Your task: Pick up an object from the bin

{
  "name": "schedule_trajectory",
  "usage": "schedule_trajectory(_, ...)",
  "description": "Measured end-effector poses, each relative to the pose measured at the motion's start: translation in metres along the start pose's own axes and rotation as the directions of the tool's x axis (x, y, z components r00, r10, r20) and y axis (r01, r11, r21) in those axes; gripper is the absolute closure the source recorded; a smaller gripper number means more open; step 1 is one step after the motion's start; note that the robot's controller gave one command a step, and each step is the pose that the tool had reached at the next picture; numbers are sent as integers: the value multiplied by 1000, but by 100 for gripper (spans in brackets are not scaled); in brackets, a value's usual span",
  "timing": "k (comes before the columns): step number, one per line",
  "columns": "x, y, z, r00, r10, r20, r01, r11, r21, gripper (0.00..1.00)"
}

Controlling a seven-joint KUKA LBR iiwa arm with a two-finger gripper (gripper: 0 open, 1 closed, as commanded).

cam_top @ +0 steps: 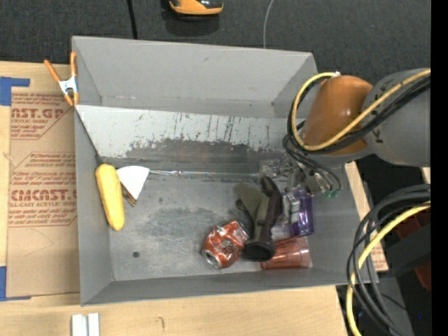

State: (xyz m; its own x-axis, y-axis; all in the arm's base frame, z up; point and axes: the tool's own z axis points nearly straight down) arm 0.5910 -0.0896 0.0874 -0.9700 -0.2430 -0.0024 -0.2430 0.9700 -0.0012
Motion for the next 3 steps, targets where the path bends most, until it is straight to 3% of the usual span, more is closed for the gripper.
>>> schedule_trajectory(2, 11, 0, 16, 984, 181, 0, -181, 984, -2, 0)
schedule_trajectory(3, -3, 8, 17, 1000, -13, 1, 13, 1000, -2, 100)
